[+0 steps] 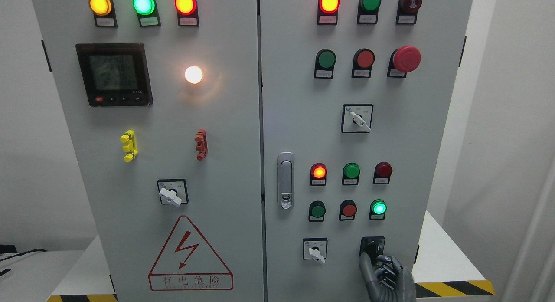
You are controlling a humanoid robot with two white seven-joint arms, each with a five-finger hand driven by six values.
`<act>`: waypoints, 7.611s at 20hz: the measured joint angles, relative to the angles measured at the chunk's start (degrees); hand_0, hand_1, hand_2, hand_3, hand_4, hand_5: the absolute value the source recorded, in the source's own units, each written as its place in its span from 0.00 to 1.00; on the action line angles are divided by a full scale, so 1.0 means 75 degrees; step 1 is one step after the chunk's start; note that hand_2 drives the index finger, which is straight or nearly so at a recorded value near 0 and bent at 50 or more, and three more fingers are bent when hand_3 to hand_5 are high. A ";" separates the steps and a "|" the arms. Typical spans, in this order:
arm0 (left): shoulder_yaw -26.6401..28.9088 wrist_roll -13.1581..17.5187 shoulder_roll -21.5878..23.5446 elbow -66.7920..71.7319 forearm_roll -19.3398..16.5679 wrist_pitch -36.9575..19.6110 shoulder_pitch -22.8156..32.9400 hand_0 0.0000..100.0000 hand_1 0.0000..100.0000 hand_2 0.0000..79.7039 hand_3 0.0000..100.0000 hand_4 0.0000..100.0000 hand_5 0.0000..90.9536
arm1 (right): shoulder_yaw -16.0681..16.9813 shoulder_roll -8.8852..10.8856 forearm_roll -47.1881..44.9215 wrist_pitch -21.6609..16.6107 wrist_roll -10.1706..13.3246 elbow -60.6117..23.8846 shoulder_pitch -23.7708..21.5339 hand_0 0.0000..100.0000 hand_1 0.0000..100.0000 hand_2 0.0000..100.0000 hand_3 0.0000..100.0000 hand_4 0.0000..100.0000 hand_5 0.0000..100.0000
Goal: Trip black knob to open circuit
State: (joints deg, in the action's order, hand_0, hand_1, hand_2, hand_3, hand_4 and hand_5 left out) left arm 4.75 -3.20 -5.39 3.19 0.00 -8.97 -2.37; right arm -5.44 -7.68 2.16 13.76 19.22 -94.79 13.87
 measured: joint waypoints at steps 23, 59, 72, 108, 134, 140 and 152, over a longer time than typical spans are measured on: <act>0.0000 0.0000 0.0000 0.0000 0.0000 0.0000 0.0000 0.12 0.39 0.00 0.00 0.00 0.00 | -0.0040 -0.0007 -0.0015 0.0083 -0.0010 -0.0014 0.0021 0.35 0.61 0.64 0.92 0.94 1.00; 0.0000 0.0000 0.0000 0.0001 0.0000 0.0000 0.0000 0.12 0.39 0.00 0.00 0.00 0.00 | 0.0036 0.0000 0.0054 0.0089 -0.0010 -0.0004 0.0001 0.37 0.65 0.59 0.88 0.91 1.00; 0.0000 0.0000 0.0000 0.0000 0.0000 0.0000 0.0000 0.12 0.39 0.00 0.00 0.00 0.00 | 0.0054 0.0002 0.0067 0.0089 -0.0003 0.0004 -0.0002 0.38 0.65 0.57 0.87 0.91 0.99; 0.0000 0.0000 0.0001 -0.0001 0.0000 0.0000 0.0000 0.12 0.39 0.00 0.00 0.00 0.00 | 0.0117 0.0013 0.0106 0.0089 -0.0003 0.0021 0.0003 0.38 0.66 0.56 0.84 0.89 0.99; 0.0000 0.0000 -0.0001 -0.0001 0.0000 0.0000 0.0000 0.12 0.39 0.00 0.00 0.00 0.00 | 0.0245 0.0066 0.0220 0.0073 0.0004 0.0044 0.0003 0.38 0.71 0.52 0.81 0.87 0.99; 0.0000 0.0000 0.0000 0.0000 0.0000 0.0000 0.0000 0.12 0.39 0.00 0.00 0.00 0.00 | 0.0271 0.0074 0.0246 0.0068 0.0006 0.0051 0.0003 0.38 0.71 0.52 0.81 0.87 0.99; 0.0000 0.0000 0.0000 0.0000 0.0000 0.0000 0.0000 0.12 0.39 0.00 0.00 0.00 0.00 | 0.0289 0.0088 0.0445 0.0059 0.0000 0.0062 0.0010 0.38 0.70 0.52 0.81 0.87 0.98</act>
State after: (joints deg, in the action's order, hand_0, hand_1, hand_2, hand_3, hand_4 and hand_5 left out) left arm 4.75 -3.20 -5.40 3.19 0.00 -8.97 -2.37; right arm -3.27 -7.02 5.50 14.21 19.22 -94.33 13.95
